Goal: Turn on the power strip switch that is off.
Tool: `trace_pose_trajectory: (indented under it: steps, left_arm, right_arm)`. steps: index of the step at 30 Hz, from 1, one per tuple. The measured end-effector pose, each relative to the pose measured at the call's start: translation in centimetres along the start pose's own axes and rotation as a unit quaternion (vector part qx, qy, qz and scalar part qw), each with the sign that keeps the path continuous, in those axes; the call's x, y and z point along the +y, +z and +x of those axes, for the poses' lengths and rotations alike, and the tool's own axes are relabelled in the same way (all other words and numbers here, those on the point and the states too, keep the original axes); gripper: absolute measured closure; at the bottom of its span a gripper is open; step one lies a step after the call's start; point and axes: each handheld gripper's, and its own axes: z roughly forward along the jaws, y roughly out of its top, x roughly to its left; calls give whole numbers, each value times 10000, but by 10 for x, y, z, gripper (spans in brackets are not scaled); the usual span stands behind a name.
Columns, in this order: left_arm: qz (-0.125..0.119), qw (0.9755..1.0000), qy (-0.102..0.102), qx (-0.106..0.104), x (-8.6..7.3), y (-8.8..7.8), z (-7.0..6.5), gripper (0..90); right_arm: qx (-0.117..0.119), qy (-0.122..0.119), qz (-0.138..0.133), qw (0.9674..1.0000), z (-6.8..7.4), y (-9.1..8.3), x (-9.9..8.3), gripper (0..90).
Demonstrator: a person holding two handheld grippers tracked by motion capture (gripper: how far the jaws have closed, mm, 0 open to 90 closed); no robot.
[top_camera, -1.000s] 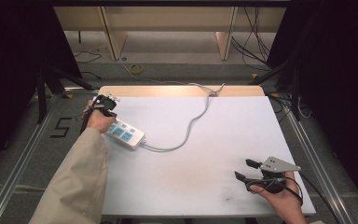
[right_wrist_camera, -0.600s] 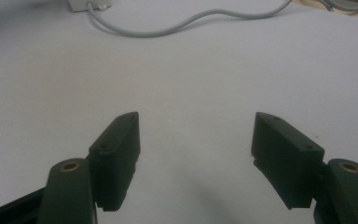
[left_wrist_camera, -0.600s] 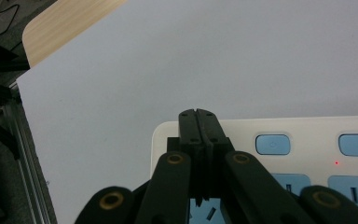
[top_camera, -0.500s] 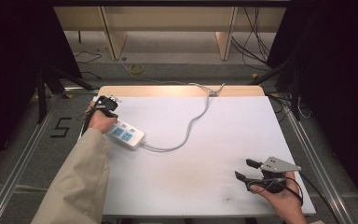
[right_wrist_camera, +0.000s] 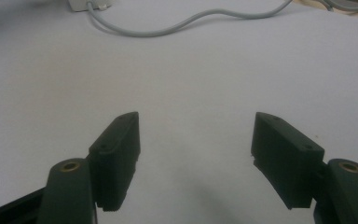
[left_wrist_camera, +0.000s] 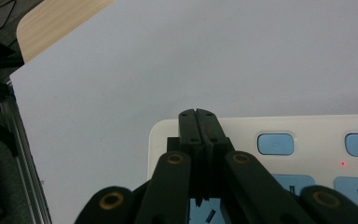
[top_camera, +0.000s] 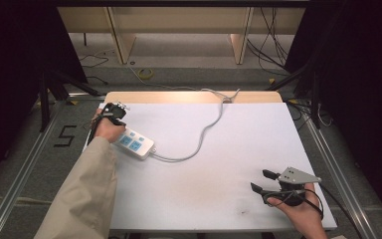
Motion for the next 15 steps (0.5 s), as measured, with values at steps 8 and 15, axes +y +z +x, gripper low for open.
trace_pose_trajectory:
  steps: [8,15]
  left_arm:
    - [14,10000,-24,5,-1,2,0,898]
    - [12,10000,-35,-3,-1,3,1,898]
  right_arm:
    - [-8,-6,4,10000,0,0,0,335]
    - [0,-4,1,10000,0,0,0,335]
